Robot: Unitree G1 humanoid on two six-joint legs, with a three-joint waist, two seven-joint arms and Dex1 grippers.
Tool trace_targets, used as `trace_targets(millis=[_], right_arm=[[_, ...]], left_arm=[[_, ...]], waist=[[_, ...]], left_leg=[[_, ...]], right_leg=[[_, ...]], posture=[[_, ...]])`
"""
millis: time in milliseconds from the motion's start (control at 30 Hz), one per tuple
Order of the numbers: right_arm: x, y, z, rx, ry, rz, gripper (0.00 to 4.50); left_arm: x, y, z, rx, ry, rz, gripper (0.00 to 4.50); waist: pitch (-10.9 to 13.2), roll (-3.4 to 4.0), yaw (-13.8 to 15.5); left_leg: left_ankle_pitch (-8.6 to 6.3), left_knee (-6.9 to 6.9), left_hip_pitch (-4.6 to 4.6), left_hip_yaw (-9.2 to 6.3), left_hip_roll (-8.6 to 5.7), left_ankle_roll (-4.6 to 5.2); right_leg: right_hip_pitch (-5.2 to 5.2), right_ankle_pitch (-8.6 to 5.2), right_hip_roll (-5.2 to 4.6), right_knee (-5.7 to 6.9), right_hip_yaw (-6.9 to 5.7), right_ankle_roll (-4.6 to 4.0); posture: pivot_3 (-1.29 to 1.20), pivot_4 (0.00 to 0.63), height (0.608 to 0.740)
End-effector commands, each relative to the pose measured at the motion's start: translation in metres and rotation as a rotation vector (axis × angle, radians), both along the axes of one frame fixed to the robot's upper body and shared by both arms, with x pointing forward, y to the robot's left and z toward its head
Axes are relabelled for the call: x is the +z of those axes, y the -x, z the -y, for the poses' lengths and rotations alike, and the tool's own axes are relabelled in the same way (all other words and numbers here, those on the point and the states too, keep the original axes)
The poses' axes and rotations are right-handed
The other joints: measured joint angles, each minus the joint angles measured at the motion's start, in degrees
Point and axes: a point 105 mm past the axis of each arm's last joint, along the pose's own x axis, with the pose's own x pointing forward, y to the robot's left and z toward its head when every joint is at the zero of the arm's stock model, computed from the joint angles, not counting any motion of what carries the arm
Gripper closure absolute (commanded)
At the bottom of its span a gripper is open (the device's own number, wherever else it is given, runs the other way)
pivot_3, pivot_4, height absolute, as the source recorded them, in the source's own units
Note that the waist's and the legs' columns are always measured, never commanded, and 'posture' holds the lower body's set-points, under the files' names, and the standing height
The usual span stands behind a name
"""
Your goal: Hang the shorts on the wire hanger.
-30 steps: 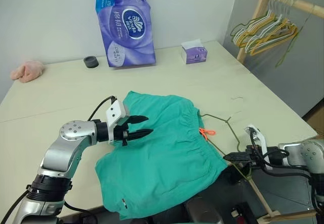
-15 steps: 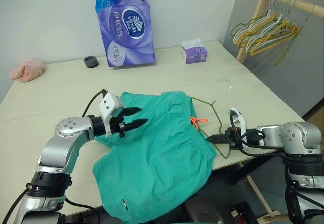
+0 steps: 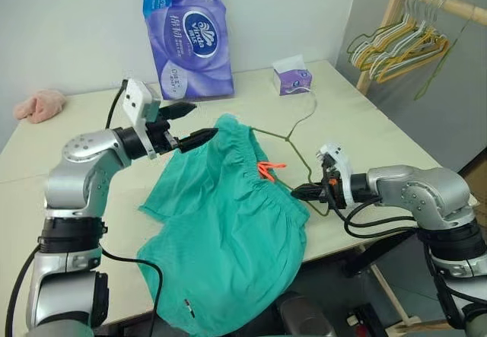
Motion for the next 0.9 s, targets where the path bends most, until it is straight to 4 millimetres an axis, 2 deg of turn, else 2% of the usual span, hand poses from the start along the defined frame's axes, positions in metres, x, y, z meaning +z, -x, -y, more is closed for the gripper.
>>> trace_targets(millis=[33,100,433,733,900], right_arm=[[0.014,0.006,-0.016,0.141,0.039,0.167,4.50],[0.013,0.009,-0.019,0.202,0.079,0.221,4.50],[0.009,0.013,-0.023,0.315,0.152,0.321,4.50],[0.004,0.009,-0.014,0.323,0.193,0.344,4.50],[0.000,0.006,-0.009,0.321,0.215,0.355,4.50]], left_arm=[[0.005,0.006,0.004,-0.100,-0.158,0.043,0.02],[0.000,0.008,0.004,-0.147,-0.263,0.053,0.02],[-0.025,0.025,0.015,-0.378,-0.456,-0.011,0.02],[-0.020,0.036,0.006,-0.433,-0.419,-0.111,0.02],[-0.017,0.035,0.000,-0.406,-0.380,-0.130,0.02]], waist=[[-0.01,0.01,-0.07],[-0.01,0.01,-0.01],[-0.02,0.01,0.16],[-0.02,0.01,0.07],[-0.02,0.01,0.08]], left_leg=[[0.00,-0.01,0.01,-0.01,0.00,0.00],[0.00,-0.02,0.01,-0.01,0.00,-0.01],[0.01,0.01,-0.02,-0.04,-0.02,-0.01],[0.01,0.02,-0.02,-0.06,-0.02,-0.01],[0.01,0.04,-0.02,-0.09,-0.02,0.00]], right_leg=[[0.00,0.00,0.00,0.00,0.00,0.00],[0.00,0.00,0.00,-0.01,-0.01,0.00],[-0.02,0.00,-0.08,-0.02,-0.02,-0.01],[-0.01,0.00,-0.09,-0.01,-0.05,-0.01],[-0.01,0.01,-0.09,0.01,-0.08,-0.02]], posture=[[-0.31,0.030,0.740],[-0.31,0.030,0.740],[-0.32,0.035,0.740],[-0.33,0.038,0.740],[-0.33,0.039,0.740]])
